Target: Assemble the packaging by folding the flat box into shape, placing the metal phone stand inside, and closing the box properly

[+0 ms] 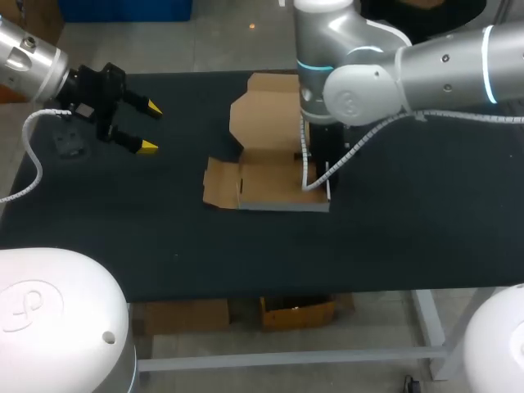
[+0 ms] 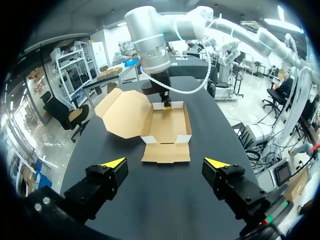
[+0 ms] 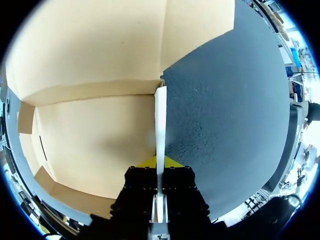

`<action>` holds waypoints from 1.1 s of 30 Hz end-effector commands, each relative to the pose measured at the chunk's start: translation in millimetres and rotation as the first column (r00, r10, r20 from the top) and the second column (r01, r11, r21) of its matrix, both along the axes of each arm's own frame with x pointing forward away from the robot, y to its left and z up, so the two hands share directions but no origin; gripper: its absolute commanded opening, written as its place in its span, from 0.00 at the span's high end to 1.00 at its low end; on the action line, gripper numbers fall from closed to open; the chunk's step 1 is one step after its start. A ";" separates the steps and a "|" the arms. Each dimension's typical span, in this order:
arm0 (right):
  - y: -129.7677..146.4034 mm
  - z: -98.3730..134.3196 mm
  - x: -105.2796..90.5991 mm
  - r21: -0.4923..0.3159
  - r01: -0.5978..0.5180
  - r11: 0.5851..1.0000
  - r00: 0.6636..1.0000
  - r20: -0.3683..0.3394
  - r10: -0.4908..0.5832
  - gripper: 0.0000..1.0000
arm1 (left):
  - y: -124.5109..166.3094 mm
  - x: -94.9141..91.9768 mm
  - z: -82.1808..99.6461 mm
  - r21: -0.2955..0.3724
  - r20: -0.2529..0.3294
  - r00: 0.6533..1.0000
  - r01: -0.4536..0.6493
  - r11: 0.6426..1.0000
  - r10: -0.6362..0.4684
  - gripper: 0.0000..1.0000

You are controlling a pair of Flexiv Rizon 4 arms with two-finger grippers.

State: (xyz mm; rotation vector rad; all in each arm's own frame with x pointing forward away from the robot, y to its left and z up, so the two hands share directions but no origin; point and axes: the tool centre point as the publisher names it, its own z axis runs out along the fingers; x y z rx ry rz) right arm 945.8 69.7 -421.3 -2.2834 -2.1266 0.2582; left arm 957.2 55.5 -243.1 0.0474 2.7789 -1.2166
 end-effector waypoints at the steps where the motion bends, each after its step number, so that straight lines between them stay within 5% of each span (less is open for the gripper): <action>1: 3.7 0.7 1.4 -0.016 -0.001 1.000 1.000 -0.026 0.001 1.00 | 0.4 0.4 0.6 0.002 -0.003 1.000 0.002 1.000 -0.002 0.00; 33: -3.1 3.2 -12.5 0.062 0.008 0.998 1.000 0.013 -0.009 1.00 | 0.4 0.4 0.6 0.002 -0.003 1.000 0.002 1.000 -0.002 0.00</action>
